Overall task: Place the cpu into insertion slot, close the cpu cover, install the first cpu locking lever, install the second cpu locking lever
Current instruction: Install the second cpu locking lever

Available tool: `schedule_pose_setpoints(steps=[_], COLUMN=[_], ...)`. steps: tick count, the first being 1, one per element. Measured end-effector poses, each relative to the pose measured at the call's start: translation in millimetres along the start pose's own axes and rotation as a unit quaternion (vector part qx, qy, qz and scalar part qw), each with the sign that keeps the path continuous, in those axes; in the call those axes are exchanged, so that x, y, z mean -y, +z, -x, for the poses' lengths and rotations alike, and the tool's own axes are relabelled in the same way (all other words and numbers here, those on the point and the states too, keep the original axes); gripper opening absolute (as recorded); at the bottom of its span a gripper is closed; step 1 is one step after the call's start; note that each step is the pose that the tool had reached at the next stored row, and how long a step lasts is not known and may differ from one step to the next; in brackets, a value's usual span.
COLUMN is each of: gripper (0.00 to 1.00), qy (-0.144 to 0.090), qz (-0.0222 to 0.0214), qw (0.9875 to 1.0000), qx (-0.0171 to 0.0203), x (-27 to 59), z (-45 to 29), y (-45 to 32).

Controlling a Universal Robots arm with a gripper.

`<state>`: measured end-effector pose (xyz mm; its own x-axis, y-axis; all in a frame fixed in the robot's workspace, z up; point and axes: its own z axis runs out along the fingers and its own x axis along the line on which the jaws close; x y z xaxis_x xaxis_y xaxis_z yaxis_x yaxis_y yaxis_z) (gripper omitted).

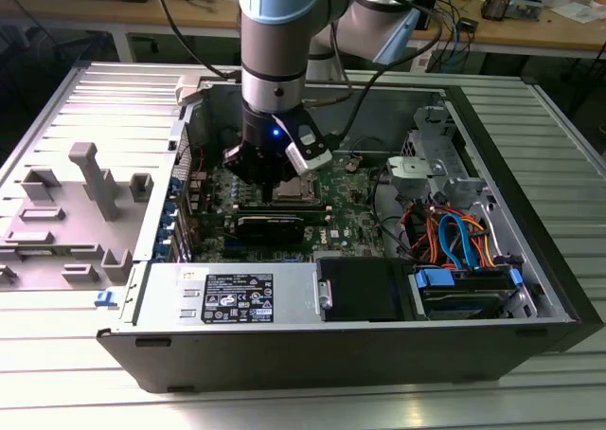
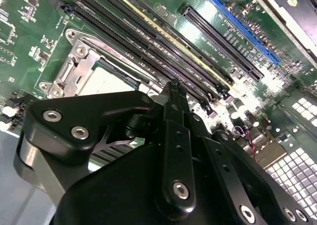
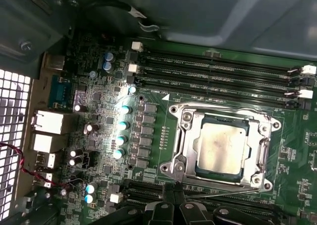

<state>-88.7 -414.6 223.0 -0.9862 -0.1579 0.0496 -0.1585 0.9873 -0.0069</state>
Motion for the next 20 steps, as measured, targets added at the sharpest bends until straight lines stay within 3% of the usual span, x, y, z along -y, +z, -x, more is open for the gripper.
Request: schedule_pose_setpoints(steps=[3,12,20], gripper=[0.11,0.11,0.11], qy=[-0.005,-0.012,-0.016], qz=[0.001,0.0172,0.0179], qw=[1.0,0.9998,0.9997], qx=[0.0002,0.0031,0.0032], x=[-0.1,-0.4,-0.8], z=[-0.4,-1.1,-3.8], y=[3.0,9.9,13.7])
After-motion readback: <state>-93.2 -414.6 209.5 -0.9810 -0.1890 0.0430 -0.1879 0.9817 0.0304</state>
